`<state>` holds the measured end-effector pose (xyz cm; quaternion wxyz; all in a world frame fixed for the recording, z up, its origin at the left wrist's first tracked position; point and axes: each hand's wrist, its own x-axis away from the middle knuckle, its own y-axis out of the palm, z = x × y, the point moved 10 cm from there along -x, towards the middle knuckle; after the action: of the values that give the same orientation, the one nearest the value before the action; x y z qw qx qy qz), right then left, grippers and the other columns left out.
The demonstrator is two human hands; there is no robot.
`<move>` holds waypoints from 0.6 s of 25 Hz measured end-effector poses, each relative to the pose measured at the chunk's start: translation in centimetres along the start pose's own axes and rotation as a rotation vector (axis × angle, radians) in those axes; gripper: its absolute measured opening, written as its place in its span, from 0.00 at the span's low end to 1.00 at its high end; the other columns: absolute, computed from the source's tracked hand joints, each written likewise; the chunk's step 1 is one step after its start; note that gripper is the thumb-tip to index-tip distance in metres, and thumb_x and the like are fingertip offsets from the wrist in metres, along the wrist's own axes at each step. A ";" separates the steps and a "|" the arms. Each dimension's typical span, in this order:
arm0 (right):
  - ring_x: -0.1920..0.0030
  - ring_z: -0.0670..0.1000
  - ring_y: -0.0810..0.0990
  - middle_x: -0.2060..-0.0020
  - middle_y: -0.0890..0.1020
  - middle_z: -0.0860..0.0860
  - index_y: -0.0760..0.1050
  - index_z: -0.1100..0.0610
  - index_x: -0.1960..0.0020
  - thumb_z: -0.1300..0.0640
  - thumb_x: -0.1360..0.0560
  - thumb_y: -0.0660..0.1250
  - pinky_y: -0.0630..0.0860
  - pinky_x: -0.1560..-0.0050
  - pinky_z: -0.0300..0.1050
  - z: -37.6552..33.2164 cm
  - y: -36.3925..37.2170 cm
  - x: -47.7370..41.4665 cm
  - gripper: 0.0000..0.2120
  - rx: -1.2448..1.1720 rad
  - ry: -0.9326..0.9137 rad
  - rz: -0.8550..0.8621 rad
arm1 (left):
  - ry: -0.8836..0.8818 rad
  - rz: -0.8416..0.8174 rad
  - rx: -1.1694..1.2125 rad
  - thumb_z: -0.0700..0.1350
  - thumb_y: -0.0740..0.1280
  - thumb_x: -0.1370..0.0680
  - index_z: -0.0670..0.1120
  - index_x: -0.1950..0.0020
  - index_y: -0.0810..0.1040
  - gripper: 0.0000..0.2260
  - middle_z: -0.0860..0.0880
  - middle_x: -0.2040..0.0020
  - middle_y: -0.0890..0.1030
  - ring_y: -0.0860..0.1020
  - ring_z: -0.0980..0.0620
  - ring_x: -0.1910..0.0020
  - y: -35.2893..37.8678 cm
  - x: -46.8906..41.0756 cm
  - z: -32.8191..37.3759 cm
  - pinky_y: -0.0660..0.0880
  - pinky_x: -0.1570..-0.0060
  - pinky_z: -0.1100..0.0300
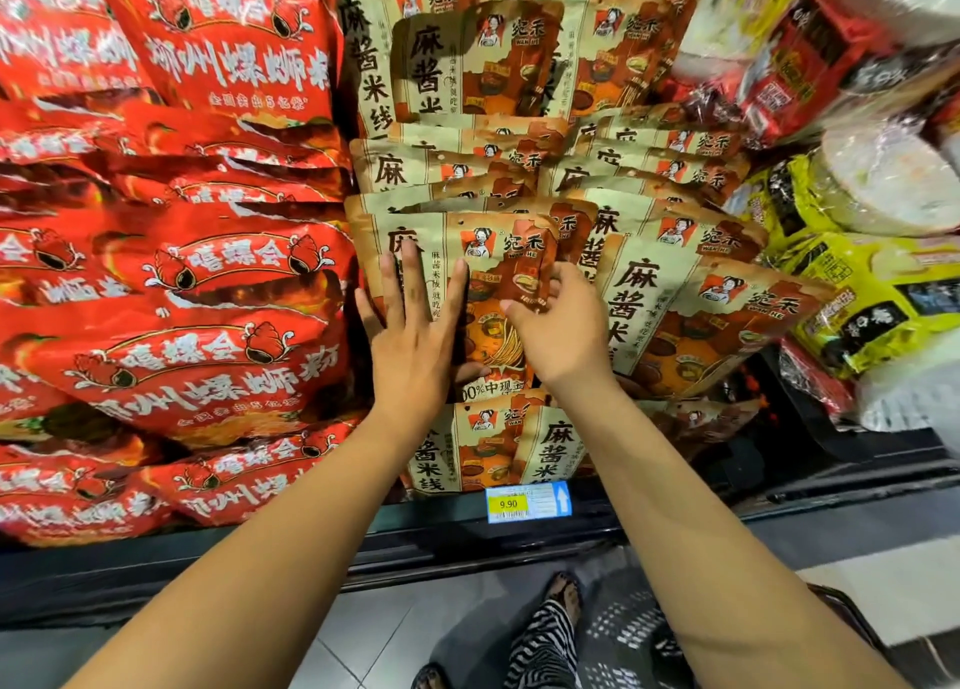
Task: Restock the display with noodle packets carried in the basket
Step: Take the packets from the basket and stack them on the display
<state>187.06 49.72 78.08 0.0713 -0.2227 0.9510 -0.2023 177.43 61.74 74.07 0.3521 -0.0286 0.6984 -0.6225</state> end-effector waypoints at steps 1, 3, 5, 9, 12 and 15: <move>0.56 0.35 0.78 0.56 0.77 0.39 0.74 0.55 0.41 0.61 0.27 0.73 0.77 0.45 0.37 -0.2 -1.2 1.5 0.16 0.007 -0.037 0.001 | 0.008 0.011 0.010 0.72 0.72 0.42 0.51 0.21 0.35 0.65 0.33 0.23 0.44 0.46 0.33 0.24 -0.4 0.4 0.3 0.50 0.30 0.32; 0.51 0.38 0.78 0.52 0.76 0.40 0.74 0.56 0.38 0.59 0.27 0.74 0.75 0.46 0.35 0.0 -5.3 4.9 0.19 0.064 -0.124 0.147 | -0.035 0.031 0.050 0.72 0.71 0.40 0.48 0.20 0.40 0.62 0.29 0.23 0.47 0.49 0.30 0.24 -1.1 1.3 0.5 0.51 0.30 0.33; 0.41 0.51 0.76 0.45 0.76 0.48 0.72 0.57 0.37 0.55 0.30 0.77 0.75 0.41 0.45 2.9 -10.5 7.2 0.25 0.095 -0.091 0.429 | -0.186 0.014 0.149 0.70 0.72 0.38 0.46 0.20 0.41 0.60 0.26 0.24 0.46 0.48 0.28 0.24 -1.4 1.9 0.2 0.55 0.29 0.32; 0.27 0.61 0.64 0.29 0.69 0.60 0.55 0.61 0.23 0.46 0.40 0.82 0.62 0.27 0.60 12.5 -14.6 4.8 0.55 0.218 0.276 0.394 | -0.512 -0.133 0.396 0.65 0.76 0.37 0.45 0.22 0.33 0.64 0.27 0.25 0.36 0.52 0.26 0.25 0.4 3.1 0.1 0.59 0.28 0.40; 0.30 0.62 0.70 0.31 0.74 0.58 0.53 0.56 0.22 0.42 0.41 0.82 0.65 0.28 0.59 15.0 -13.9 0.7 0.58 0.308 0.302 0.141 | -0.588 -0.187 0.477 0.62 0.78 0.38 0.50 0.22 0.30 0.66 0.33 0.23 0.34 0.55 0.28 0.25 1.5 3.3 0.2 0.71 0.38 0.37; 0.32 0.59 0.73 0.36 0.78 0.54 0.59 0.53 0.26 0.40 0.43 0.82 0.64 0.28 0.53 15.6 -12.9 -1.8 0.54 0.313 0.261 0.023 | -0.622 -0.228 0.456 0.58 0.80 0.38 0.53 0.23 0.29 0.66 0.34 0.22 0.36 0.59 0.30 0.26 1.8 3.5 0.4 0.72 0.42 0.35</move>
<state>197.30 34.43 69.39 -0.0163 -0.1699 0.9116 -0.3741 175.74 60.19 70.91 0.4729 -0.2140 0.3945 -0.7583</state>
